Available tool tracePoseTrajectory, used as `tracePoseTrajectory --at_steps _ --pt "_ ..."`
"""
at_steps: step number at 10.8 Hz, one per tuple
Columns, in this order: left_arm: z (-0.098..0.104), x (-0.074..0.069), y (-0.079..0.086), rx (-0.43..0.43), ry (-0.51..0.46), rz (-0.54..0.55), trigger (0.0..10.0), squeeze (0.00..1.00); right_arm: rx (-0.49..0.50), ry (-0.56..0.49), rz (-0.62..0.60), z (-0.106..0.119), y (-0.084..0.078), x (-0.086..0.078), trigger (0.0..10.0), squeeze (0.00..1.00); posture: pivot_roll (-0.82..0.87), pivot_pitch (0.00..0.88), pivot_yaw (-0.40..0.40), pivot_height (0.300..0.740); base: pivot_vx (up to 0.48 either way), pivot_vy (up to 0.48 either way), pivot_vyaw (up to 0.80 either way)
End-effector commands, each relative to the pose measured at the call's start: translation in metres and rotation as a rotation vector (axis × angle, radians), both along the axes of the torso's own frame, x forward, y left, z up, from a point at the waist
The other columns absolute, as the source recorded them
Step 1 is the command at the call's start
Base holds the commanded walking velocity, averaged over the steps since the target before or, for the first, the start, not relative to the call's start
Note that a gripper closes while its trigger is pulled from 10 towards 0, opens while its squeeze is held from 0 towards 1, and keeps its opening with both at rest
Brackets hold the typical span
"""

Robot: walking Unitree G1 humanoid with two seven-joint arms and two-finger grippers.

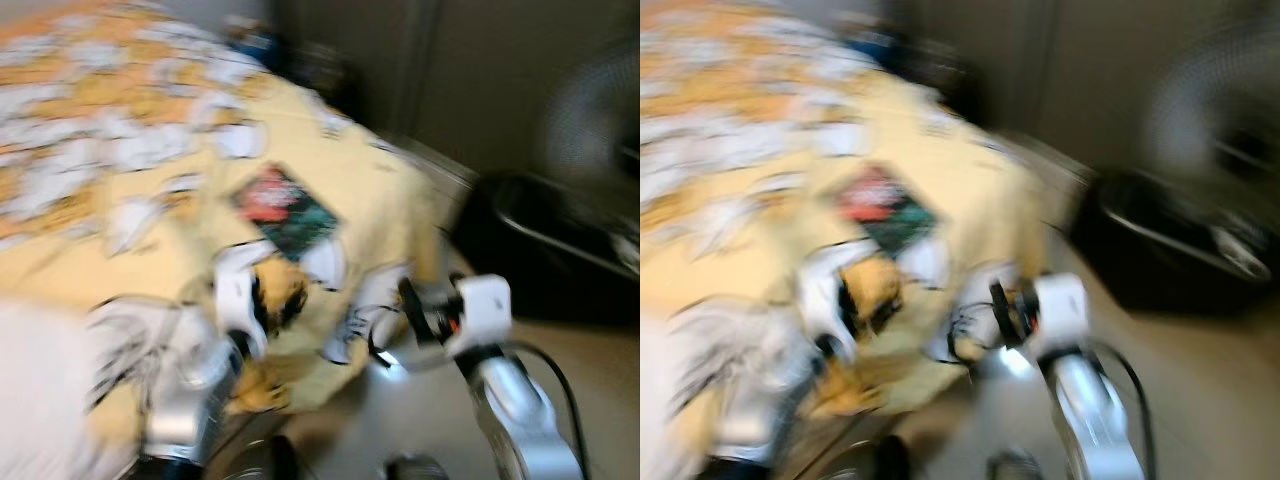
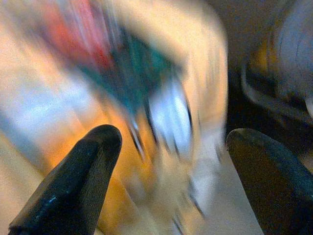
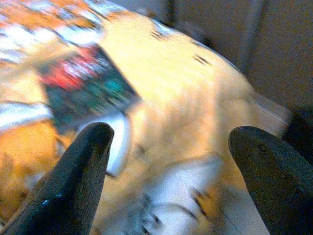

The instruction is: Clean up the room

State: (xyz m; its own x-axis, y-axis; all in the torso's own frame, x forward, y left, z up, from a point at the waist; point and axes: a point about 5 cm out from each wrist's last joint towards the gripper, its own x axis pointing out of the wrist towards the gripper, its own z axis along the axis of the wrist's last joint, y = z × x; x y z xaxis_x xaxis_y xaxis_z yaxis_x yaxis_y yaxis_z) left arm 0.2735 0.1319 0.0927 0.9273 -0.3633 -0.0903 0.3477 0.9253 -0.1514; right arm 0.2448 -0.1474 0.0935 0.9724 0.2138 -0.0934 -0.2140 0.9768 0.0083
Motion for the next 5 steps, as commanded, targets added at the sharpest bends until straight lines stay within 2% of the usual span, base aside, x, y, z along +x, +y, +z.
tracePoseTrajectory --at_steps 1,2,3,4,5 --pt "0.018 0.004 0.005 0.035 -0.111 0.022 10.0 0.0 0.025 -0.001 -0.029 -0.003 -0.005 0.004 10.0 0.0 -0.11 0.0 0.085 0.74 0.0 0.0 0.0" --pt "0.034 0.006 0.026 0.074 -0.182 0.166 10.0 0.0 0.045 -0.04 -0.069 0.003 -0.011 0.022 10.0 0.0 -0.09 0.0 0.083 0.74 0.0 -0.382 0.0" --pt "0.033 0.003 0.026 0.074 -0.131 0.232 10.0 0.0 0.035 -0.074 -0.085 0.008 -0.019 0.037 10.0 0.0 -0.09 0.0 0.081 0.74 0.0 -0.461 0.0" --pt "0.028 0.002 0.021 0.077 -0.111 0.226 10.0 0.0 0.044 -0.089 -0.116 0.009 -0.02 0.043 10.0 0.0 -0.09 0.0 0.08 0.74 0.0 -0.465 0.51" --pt "0.026 0.008 0.011 0.067 -0.098 0.218 10.0 0.0 0.048 -0.111 -0.138 0.014 -0.022 0.049 10.0 0.0 -0.11 0.0 0.077 0.74 0.0 -0.446 0.68"
